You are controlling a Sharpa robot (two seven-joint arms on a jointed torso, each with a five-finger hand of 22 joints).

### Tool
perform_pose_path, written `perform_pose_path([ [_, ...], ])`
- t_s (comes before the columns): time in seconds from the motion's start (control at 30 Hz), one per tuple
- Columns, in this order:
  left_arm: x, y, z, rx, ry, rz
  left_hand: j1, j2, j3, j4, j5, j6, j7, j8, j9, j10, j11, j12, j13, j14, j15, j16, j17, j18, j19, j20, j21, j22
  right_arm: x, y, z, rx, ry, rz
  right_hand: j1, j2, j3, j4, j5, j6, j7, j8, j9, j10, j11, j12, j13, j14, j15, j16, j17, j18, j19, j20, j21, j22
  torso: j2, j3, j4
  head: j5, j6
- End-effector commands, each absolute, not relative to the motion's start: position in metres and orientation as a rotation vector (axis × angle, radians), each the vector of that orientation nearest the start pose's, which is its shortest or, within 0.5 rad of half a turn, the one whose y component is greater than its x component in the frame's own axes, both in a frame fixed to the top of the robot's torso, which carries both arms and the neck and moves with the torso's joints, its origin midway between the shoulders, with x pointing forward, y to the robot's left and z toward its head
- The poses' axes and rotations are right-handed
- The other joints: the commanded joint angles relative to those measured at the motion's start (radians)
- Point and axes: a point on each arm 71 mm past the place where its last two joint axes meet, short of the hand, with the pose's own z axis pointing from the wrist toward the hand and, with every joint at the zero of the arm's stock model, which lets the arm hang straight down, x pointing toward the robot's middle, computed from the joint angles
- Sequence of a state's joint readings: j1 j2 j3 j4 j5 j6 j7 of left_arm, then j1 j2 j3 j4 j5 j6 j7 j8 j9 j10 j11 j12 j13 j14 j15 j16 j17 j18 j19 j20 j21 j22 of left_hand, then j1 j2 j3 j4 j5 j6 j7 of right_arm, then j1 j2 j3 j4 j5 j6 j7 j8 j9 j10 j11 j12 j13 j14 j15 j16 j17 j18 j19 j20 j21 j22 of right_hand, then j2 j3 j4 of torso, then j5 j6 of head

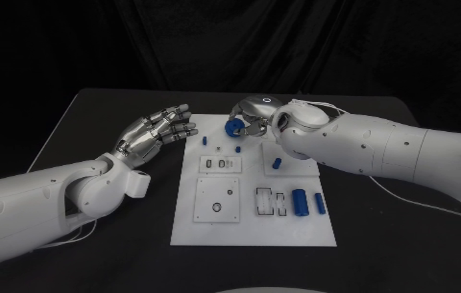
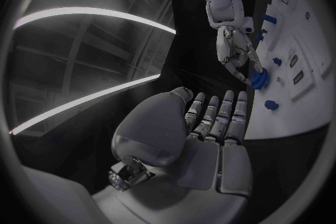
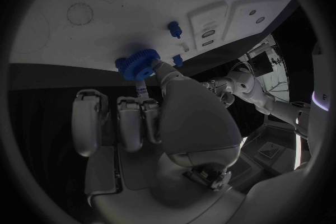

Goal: Assemble the parts on the task board

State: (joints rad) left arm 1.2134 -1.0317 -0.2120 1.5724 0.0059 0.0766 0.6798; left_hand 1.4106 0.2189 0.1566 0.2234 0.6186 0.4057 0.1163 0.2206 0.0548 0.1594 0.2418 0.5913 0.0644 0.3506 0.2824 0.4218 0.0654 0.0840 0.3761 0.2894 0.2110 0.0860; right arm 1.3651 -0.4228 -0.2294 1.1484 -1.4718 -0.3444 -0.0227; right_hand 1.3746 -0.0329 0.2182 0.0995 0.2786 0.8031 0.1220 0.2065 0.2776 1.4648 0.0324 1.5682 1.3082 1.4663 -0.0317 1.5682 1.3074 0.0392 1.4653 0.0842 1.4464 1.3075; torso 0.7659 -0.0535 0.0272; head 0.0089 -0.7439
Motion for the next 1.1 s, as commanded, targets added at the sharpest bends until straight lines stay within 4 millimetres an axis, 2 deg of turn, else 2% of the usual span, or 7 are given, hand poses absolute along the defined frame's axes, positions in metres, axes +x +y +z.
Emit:
perform_pose_path([
  [0.03, 0.4420, 0.2737, -0.1986, -0.953, 1.271, -1.942, -0.008, 0.002, 0.006, 0.003, 0.002, 0.000, 0.008, -0.006, 0.001, -0.004, 0.001, 0.000, 0.000, -0.002, 0.005, 0.005, 0.001, -0.011, 0.006, 0.001, 0.004, -0.001, 0.5429, -0.0835, -0.1762, -0.447, 1.601, 0.623, 0.002, -0.013, 0.005, 0.004, -0.007, -0.029, -0.008, -0.038, -0.020, 0.106, -0.007, 0.003, 0.263, 0.104, 0.000, 0.003, 0.263, 0.006, -0.011, -0.002, -0.010, 0.164, 0.000, -0.0001, -0.0015, -0.001, -0.001],
  [0.23, 0.4423, 0.2730, -0.1989, -0.953, 1.272, -1.944, -0.008, 0.002, 0.008, 0.002, 0.002, -0.001, 0.008, -0.007, 0.001, -0.005, 0.001, -0.002, 0.000, -0.002, 0.005, 0.005, 0.001, -0.011, 0.007, 0.001, 0.004, -0.001, 0.5424, -0.0820, -0.1769, -0.451, 1.606, 0.625, 0.004, -0.018, 0.007, 0.007, -0.029, -0.092, -0.044, -0.102, -0.064, 0.101, -0.035, 0.001, 0.258, 0.104, -0.021, 0.003, 0.263, 0.011, -0.023, -0.021, -0.028, 0.156, 0.000, -0.0001, -0.0027, 0.000, -0.004],
  [0.27, 0.4423, 0.2729, -0.1990, -0.953, 1.272, -1.944, -0.008, 0.002, 0.008, 0.002, 0.002, -0.001, 0.008, -0.007, 0.001, -0.005, 0.001, -0.002, 0.000, -0.002, 0.005, 0.005, 0.001, -0.011, 0.007, 0.001, 0.004, -0.001, 0.5423, -0.0817, -0.1769, -0.452, 1.607, 0.626, 0.003, -0.018, 0.006, 0.008, -0.039, -0.155, -0.058, -0.122, -0.089, 0.095, -0.045, -0.002, 0.252, 0.104, -0.030, 0.003, 0.263, 0.012, -0.025, -0.028, -0.032, 0.154, -0.001, 0.0000, -0.0032, 0.001, -0.004],
  [0.47, 0.4426, 0.2727, -0.1993, -0.954, 1.274, -1.944, -0.008, 0.002, 0.008, 0.002, 0.002, -0.001, 0.008, -0.007, 0.001, -0.005, 0.001, -0.002, 0.000, -0.002, 0.005, 0.005, 0.001, -0.011, 0.007, 0.001, 0.004, -0.001, 0.5416, -0.0795, -0.1772, -0.457, 1.609, 0.630, 0.002, -0.014, 0.004, 0.010, -0.049, -0.192, -0.084, -0.139, -0.112, 0.084, -0.064, -0.006, 0.242, 0.104, -0.045, 0.003, 0.263, 0.015, -0.032, -0.042, -0.043, 0.149, -0.001, 0.0000, -0.0046, 0.001, -0.006],
  [0.63, 0.4427, 0.2720, -0.1995, -0.954, 1.275, -1.945, -0.008, 0.002, 0.008, 0.002, 0.002, -0.001, 0.008, -0.007, 0.001, -0.005, 0.001, -0.002, 0.000, -0.002, 0.005, 0.005, 0.001, -0.011, 0.007, 0.001, 0.004, -0.001, 0.5412, -0.0780, -0.1772, -0.460, 1.610, 0.633, 0.003, -0.012, 0.005, 0.011, -0.050, -0.172, -0.086, -0.136, -0.110, 0.082, -0.068, -0.007, 0.240, 0.104, -0.048, 0.003, 0.263, 0.016, -0.035, -0.046, -0.048, 0.147, 0.000, 0.0007, -0.0034, -0.001, -0.007],
  [0.9, 0.4427, 0.2723, -0.1996, -0.955, 1.277, -1.944, -0.008, 0.002, 0.008, 0.002, 0.002, -0.001, 0.008, -0.007, 0.001, -0.005, 0.001, -0.002, 0.000, -0.002, 0.005, 0.005, 0.001, -0.011, 0.007, 0.001, 0.004, -0.001, 0.5416, -0.0788, -0.1768, -0.455, 1.604, 0.632, 0.007, -0.012, 0.005, 0.009, -0.052, -0.239, -0.100, -0.153, -0.137, 0.066, -0.077, -0.014, 0.225, 0.104, -0.055, 0.003, 0.263, 0.021, -0.048, -0.053, -0.067, 0.137, 0.000, -0.0004, -0.0028, -0.001, -0.007],
  [1.1, 0.4425, 0.2728, -0.1997, -0.956, 1.278, -1.943, -0.008, 0.002, 0.008, 0.002, 0.002, -0.001, 0.008, -0.007, 0.001, -0.005, 0.001, -0.002, 0.000, -0.002, 0.005, 0.005, 0.001, -0.011, 0.007, 0.001, 0.004, -0.001, 0.5418, -0.0857, -0.1746, -0.440, 1.573, 0.637, 0.007, -0.014, 0.003, 0.009, -0.055, -0.234, -0.080, -0.152, -0.142, 0.063, -0.070, -0.015, 0.222, 0.104, -0.054, 0.003, 0.263, 0.021, -0.052, -0.055, -0.073, 0.135, 0.000, -0.0006, -0.0016, 0.003, -0.008],
])
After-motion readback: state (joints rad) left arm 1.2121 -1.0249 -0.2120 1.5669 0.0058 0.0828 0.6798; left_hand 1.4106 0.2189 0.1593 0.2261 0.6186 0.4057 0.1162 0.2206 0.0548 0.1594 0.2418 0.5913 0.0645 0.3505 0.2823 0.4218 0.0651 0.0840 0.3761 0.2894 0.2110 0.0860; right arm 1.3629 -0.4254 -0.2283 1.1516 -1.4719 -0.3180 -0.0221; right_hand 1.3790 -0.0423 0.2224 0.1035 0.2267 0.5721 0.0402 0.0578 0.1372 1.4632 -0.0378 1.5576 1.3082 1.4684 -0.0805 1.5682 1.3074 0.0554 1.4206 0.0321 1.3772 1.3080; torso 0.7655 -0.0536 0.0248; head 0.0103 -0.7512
